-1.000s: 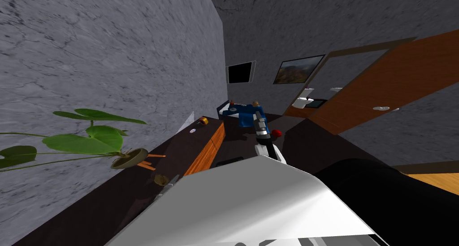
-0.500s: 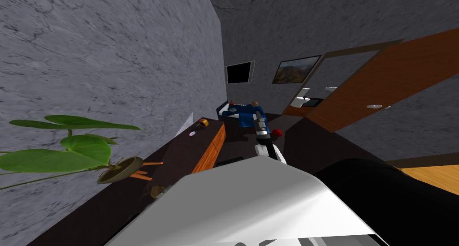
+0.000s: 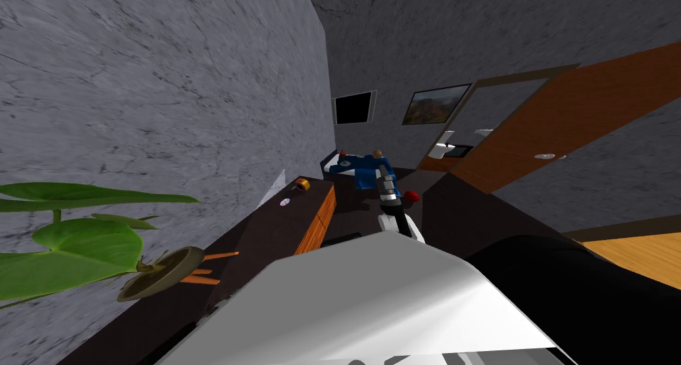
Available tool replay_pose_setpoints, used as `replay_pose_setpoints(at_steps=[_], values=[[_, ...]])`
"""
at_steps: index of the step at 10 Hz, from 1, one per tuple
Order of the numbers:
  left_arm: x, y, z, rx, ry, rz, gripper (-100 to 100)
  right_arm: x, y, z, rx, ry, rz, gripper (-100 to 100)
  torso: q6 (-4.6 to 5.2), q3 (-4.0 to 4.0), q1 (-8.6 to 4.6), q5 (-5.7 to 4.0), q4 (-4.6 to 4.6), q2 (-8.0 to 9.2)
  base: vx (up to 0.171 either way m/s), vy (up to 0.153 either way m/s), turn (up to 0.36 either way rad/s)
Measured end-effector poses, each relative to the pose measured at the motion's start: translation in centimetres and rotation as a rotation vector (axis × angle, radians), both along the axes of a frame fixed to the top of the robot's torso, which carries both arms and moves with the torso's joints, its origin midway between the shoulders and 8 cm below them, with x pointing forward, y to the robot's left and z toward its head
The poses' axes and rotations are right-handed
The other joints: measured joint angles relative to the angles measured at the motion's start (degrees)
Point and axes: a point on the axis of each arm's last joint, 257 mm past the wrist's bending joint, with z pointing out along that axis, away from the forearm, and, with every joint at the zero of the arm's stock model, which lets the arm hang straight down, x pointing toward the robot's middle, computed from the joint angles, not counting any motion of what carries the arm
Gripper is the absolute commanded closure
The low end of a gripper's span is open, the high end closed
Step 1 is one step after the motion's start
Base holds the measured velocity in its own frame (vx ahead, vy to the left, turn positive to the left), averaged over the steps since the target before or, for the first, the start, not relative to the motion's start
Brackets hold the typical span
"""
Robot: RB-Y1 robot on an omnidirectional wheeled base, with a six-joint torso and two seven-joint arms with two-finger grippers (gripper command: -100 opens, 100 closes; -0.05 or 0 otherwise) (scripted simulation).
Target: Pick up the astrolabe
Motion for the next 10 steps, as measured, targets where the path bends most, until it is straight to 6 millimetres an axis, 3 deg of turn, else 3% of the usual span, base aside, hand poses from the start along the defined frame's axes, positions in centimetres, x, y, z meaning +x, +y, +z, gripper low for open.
replay_pose_setpoints(at_steps=[1, 2, 3, 7, 8, 10], values=[[-0.6, 0.5, 0.1, 0.012, 0.024, -0.001, -100, 0.0, 0.0, 0.0, 0.0, 0.0, 0.0, 0, 0.0, 0.01, -0.06, -0.01, 0.0, 0.01, 0.035, 0.036, -0.016], [-0.7, 0.6, 0.1, 0.015, 0.029, -0.001, 0, 0.0, 0.0, 0.0, 0.0, 0.0, 0.0, 0, -0.02, 0.08, -0.24, -0.04, 0.03, 0.14, 0.007, 0.008, 0.0], [-0.6, 0.6, 0.1, 0.014, 0.028, -0.001, -100, 0.0, 0.0, 0.0, 0.0, 0.0, 0.0, 0, -0.02, 0.14, -0.36, -0.07, 0.06, 0.25, 0.003, 0.011, -0.045], [-1.1, 1.0, -1.6, 0.015, 0.027, 0.016, -100, 0.0, 0.0, 0.0, 0.0, 0.0, 0.0, 0, -0.02, 0.19, -0.35, -0.07, 0.08, 0.33, 0.001, 0.014, -0.039], [-1.1, 1.0, -1.6, 0.015, 0.026, 0.016, 100, 0.0, 0.0, 0.0, 0.0, 0.0, 0.0, 0, -0.03, 0.2, -0.39, -0.08, 0.08, 0.34, 0.0, 0.0, 0.0], [-1.4, 1.2, -1.7, 0.017, 0.032, 0.02, 100, 0.0, 0.0, 0.0, 0.0, 0.0, 0.0, 0, 0.05, 0.23, -0.41, -0.03, 0.14, 0.33, -0.002, 0.002, 0.014]])
